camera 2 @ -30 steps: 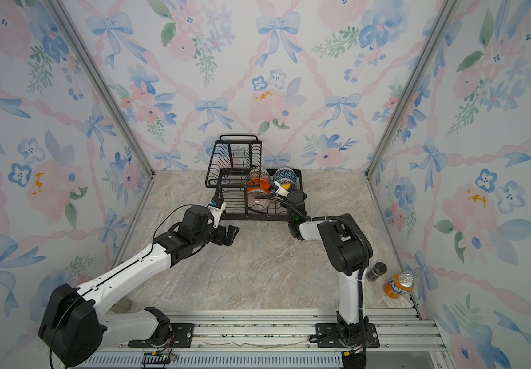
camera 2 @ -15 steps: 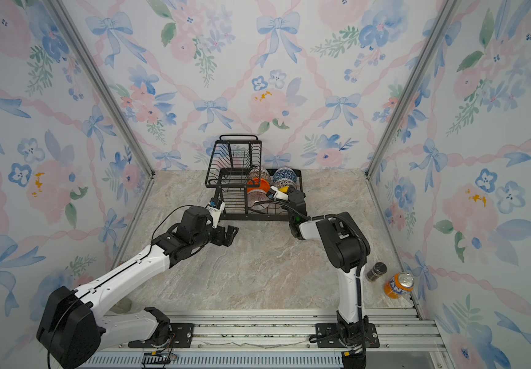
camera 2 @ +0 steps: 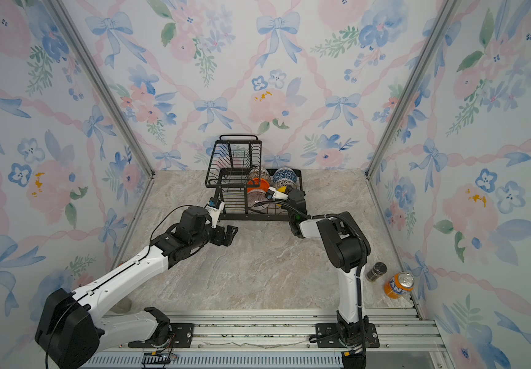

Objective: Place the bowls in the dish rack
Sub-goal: 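Lower the yellow bowl beside the white patterned bowl with the right gripper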

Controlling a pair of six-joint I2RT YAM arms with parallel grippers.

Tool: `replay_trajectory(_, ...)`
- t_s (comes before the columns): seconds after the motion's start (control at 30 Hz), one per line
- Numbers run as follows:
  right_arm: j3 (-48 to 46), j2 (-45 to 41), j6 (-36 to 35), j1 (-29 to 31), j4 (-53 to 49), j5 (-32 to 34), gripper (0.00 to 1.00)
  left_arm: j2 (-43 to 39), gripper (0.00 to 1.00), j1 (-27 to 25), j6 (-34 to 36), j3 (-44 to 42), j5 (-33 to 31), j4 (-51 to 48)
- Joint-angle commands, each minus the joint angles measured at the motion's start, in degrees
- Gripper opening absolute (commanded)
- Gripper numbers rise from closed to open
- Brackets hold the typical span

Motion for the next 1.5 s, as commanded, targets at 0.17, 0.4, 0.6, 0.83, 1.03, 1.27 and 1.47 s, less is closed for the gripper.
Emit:
replay_trajectory(0.17,-1.8,-1.9,2.5,0.4,-6.9,-1.5,0.0,-0.3,0.98,0.5,-0.4,-0.5,0.7,-0.8)
replay_trajectory(0.4,-2.6,-4.4,4.6,0.5,-10.7,-2.6,0.0,-0.2,0.98,0.5,-0.3,-0.5,0.8,-0.9)
replay_trajectory(0.6,-2.5,-5.6,5.3,0.7,-14.5,-3.5,0.0,-0.4,0.98,0.5,-0.3,-0.5,0.8,-0.9)
replay_trajectory(0.83,-2.3,-6.2,6.7,1.0,-17.9,-4.4,0.0,-1.1,0.98,0.6,-0.3,-1.2,0.7,-0.9)
replay_trajectory(1.03,-1.7,-6.7,8.1,1.3,-21.6,-5.6,0.0,-1.6,0.98,0.7,-0.4,-1.7,0.6,-0.9)
replay_trajectory(1.27,-1.1,-6.8,9.4,1.6,-24.1,-6.5,0.0,-1.9,0.98,0.9,-0.4,-2.1,0.6,-0.9)
replay_trajectory(1.47,-0.6,-6.3,11.0,2.0,-24.7,-6.6,0.03,-2.0,0.98,1.0,-0.4,-2.3,0.6,-0.8)
